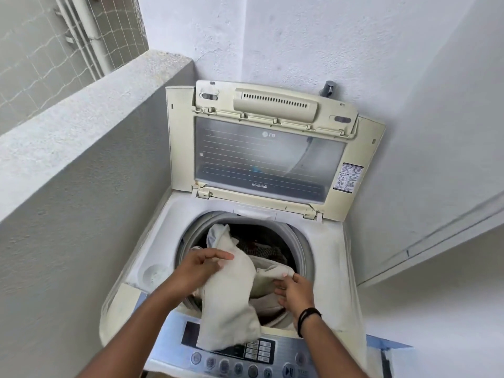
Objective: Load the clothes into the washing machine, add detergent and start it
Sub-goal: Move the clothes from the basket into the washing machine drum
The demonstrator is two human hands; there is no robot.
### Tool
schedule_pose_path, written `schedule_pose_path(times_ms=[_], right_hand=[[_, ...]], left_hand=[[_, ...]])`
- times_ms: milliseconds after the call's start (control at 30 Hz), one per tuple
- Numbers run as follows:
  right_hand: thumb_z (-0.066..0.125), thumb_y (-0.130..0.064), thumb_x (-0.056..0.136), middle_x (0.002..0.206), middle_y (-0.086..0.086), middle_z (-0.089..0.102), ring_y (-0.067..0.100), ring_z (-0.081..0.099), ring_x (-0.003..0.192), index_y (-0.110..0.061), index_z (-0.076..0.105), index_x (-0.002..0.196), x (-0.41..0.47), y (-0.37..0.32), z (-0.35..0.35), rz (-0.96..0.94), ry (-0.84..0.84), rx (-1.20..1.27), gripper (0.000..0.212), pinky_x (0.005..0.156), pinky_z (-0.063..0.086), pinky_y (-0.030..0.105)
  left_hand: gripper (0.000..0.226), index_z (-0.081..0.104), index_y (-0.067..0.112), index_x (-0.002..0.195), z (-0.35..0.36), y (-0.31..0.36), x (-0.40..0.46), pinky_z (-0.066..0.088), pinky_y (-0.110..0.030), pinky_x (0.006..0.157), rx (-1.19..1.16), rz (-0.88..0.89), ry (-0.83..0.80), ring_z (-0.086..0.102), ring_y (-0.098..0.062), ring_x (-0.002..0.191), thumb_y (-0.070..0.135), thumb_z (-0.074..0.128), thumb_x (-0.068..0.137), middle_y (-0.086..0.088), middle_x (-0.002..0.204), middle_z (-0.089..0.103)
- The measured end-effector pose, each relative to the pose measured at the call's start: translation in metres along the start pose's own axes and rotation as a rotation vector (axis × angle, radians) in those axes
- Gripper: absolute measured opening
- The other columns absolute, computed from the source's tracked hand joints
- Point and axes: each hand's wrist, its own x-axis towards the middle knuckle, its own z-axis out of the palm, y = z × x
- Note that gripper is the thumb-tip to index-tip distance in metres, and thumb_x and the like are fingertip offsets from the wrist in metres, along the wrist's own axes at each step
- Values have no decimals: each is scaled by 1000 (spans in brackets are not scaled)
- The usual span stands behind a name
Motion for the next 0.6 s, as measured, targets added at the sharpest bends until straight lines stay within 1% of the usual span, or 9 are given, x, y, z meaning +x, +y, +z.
schedule_pose_path(times_ms=[33,100,200,267,333,400,467,500,600], right_hand=[[46,-12,103,88,13,72,19,62,70,-9,63,94,2,-3,3,1,9,3,20,57,44,28],[45,-6,101,91,15,71,19,62,69,-7,65,98,4,-7,9,-2,21,8,20,58,44,28],[44,-3,98,93,11,71,21,63,78,-10,62,98,5,-12,19,-6,46,28,20,59,43,28],[49,-8,98,98,4,71,19,63,84,-13,63,101,2,-14,31,5,44,40,15,61,45,28],[51,-13,98,105,2,69,17,62,87,-13,63,109,0,-12,39,11,20,27,17,61,47,27],[52,-12,96,105,1,67,18,62,91,-16,61,110,-3,-8,43,23,-14,-20,18,62,48,28],[55,-13,93,105,3,67,21,63,94,-20,60,108,-4,-1,47,48,-41,-88,17,63,49,30],[58,-15,92,103,5,68,23,64,93,-21,60,107,-5,3,49,62,-46,-124,16,61,49,30],[61,-17,93,87,6,63,23,62,73,-18,57,97,-6,13,61,110,-37,-207,6,52,43,28]], left_hand=[[26,76,14,109,-2,1,9,50,-17,64,-80,-19,23,66,-14,82,0,59,96,-4,100,74],[30,73,20,117,-7,4,24,53,-23,68,-250,-46,23,67,-18,91,4,65,93,-6,109,75],[67,56,31,140,-8,-4,49,58,-33,82,-337,-21,-20,68,-17,106,0,74,83,5,125,69],[87,39,31,152,-3,-22,66,54,-38,89,-197,-32,-20,65,-19,100,-7,73,82,7,121,65],[85,33,26,155,4,-41,75,49,-31,77,99,-67,-7,64,-23,95,-4,69,84,-2,114,65],[64,55,22,142,6,-64,82,43,-25,67,411,-68,-46,67,-27,102,5,69,82,-6,111,70],[33,72,21,111,5,-80,83,42,-26,64,596,-116,-125,68,-30,102,13,70,79,-5,98,72],[29,72,19,107,3,-87,84,43,-27,67,674,-152,-173,68,-30,103,17,72,78,-6,101,73],[47,66,19,126,1,-104,83,49,-31,84,902,-211,-320,64,-27,111,32,74,81,-7,122,70]])
